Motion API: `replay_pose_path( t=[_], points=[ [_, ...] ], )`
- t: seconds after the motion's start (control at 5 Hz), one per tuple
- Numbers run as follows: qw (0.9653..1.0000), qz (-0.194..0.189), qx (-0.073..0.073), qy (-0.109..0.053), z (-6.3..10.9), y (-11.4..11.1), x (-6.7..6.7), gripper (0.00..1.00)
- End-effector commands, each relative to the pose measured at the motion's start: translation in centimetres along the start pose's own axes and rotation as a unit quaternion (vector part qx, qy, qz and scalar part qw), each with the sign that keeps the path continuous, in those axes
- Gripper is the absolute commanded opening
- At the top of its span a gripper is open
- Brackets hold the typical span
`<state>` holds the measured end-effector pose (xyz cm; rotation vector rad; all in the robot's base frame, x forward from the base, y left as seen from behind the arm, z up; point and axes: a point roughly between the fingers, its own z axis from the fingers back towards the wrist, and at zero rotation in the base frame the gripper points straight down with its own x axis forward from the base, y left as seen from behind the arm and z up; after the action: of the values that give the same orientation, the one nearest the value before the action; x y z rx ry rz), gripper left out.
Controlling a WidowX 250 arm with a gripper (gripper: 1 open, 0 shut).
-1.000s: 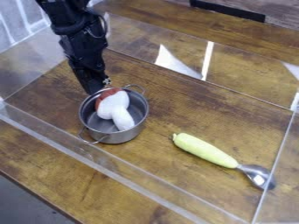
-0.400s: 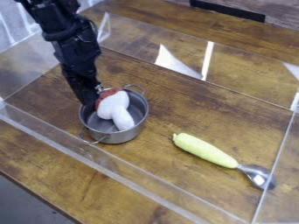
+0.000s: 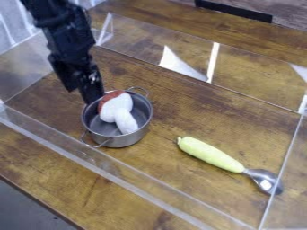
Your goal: Put the mushroom in the silver pot
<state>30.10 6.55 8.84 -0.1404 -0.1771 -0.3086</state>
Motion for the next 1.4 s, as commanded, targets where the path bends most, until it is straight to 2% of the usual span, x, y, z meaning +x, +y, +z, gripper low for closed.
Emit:
replay_pose_path(
  t=[0.0, 0.2, 0.4, 0.6, 0.8, 1.0, 1.2],
  points=[
    [0.9973, 0.024, 0.058, -0.039, 4.7, 2.3, 1.4, 1.0],
    [0.993, 0.055, 0.095, -0.044, 7.2, 4.2, 2.0, 1.0],
    [0.9889, 0.075, 0.124, -0.035, 7.9, 4.2, 2.4, 1.0],
    [0.9874, 0.071, 0.138, -0.03, 7.8, 2.6, 2.7, 1.0],
    [0.9859, 0.078, 0.145, -0.027, 6.8, 1.7, 2.0, 1.0],
    [0.9836, 0.094, 0.151, -0.029, 7.2, 1.6, 1.6, 1.0],
    [0.9829, 0.099, 0.152, -0.03, 7.1, 1.2, 0.7, 1.0]
  ],
)
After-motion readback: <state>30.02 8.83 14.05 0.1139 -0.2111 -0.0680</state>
